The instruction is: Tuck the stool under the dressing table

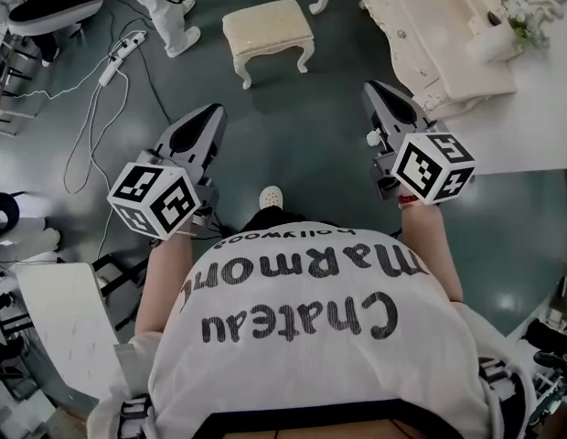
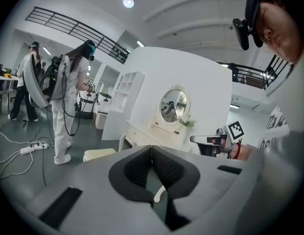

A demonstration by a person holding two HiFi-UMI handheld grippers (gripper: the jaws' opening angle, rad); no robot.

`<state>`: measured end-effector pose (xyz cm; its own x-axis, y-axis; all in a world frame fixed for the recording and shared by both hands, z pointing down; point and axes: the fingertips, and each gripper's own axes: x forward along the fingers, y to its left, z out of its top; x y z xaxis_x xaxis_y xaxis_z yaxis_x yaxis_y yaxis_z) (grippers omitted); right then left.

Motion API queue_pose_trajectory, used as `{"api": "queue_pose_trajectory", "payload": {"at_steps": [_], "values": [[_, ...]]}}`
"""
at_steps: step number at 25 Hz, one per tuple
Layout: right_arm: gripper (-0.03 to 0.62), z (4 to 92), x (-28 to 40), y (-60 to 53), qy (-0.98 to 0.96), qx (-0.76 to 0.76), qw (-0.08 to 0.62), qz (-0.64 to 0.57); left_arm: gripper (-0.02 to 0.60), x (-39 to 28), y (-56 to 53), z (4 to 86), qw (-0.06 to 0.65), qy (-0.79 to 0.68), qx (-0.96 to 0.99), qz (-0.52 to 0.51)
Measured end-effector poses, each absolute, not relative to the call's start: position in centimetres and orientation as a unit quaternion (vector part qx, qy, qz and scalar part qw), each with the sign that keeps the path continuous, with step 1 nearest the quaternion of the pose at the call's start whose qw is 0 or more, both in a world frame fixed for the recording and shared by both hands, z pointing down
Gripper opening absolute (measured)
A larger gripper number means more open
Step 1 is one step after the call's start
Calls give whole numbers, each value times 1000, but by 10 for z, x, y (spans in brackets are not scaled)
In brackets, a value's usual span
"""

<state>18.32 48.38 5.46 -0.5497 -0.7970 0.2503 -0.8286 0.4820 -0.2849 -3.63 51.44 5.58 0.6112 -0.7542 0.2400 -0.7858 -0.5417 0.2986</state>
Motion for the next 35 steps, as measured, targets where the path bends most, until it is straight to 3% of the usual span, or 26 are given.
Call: {"api": "queue_pose_trajectory", "payload": {"at_steps": [10,21,35], "values": [[26,62,137,394,-854,478,44,201,23,-63,412,56,193,-407,892,49],[26,74,91,350,-856,466,54,216,22,-105,372,65,207,-412,886,48],[26,104,86,302,-860,441,86,243,23,-113,340,99,249,-443,860,41]]}}
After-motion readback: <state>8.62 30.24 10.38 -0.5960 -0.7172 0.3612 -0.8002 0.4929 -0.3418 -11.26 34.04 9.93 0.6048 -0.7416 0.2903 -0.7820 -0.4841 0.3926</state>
